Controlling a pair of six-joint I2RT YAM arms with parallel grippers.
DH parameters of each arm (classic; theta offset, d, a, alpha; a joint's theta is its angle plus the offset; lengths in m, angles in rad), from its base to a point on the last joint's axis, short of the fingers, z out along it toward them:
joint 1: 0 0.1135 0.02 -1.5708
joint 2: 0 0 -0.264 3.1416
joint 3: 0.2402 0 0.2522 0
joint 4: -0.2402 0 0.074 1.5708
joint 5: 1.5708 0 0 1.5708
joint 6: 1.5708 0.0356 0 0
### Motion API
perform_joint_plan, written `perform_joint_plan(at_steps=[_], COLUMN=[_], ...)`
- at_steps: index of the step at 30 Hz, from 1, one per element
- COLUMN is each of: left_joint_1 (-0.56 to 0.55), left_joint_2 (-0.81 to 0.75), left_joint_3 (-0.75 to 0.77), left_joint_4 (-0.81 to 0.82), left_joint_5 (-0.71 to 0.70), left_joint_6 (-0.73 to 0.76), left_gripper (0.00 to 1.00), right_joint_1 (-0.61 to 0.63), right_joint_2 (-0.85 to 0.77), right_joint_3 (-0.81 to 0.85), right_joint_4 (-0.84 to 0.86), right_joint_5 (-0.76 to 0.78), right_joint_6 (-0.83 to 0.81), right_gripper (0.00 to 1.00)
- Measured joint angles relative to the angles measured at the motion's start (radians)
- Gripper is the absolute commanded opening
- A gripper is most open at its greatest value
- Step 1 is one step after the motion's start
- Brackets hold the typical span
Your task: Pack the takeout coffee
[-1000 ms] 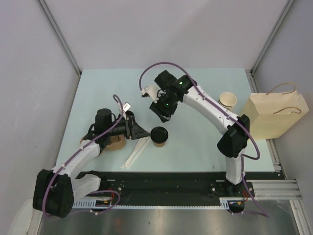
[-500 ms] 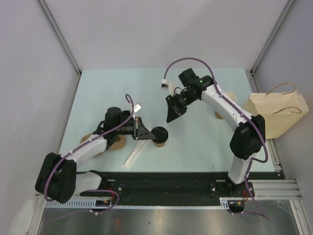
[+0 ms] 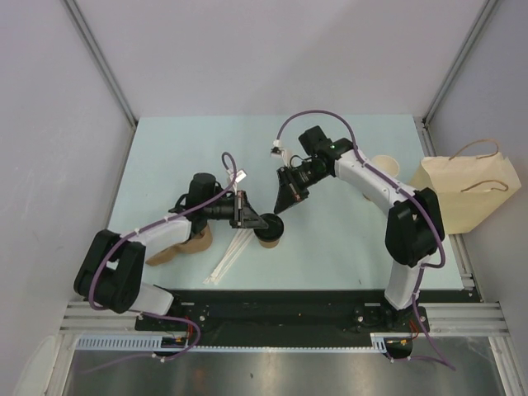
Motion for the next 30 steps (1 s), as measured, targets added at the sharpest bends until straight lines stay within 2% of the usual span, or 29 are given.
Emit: perform_joint_plan(at_steps=[8,16,30], left_joint_1=[0.000,0.001,0.010], left_joint_2=[0.070,0.072,0.125], left_joint_3=[0.014,0.014,0.020], left_joint_4=[-0.026,-0.027,0.003], left_joint_5=[-0.043,-0.048,0.010], left_joint_6=[0.000,0.002,0.000], left_gripper=[0.00,0.00,0.00], right_joint_1=[0.014,0.037,0.039], right_joint_2=[0.066,0.098,0.151], right_joint_3=[-0.018,-0.068,-0.075], right_joint_4=[0.042,0.063,0.093], right_joint_5=[-0.018,-0.016,-0.011], right_joint_6=[0.026,0.027,0.047], right_gripper=[0.00,0.00,0.00])
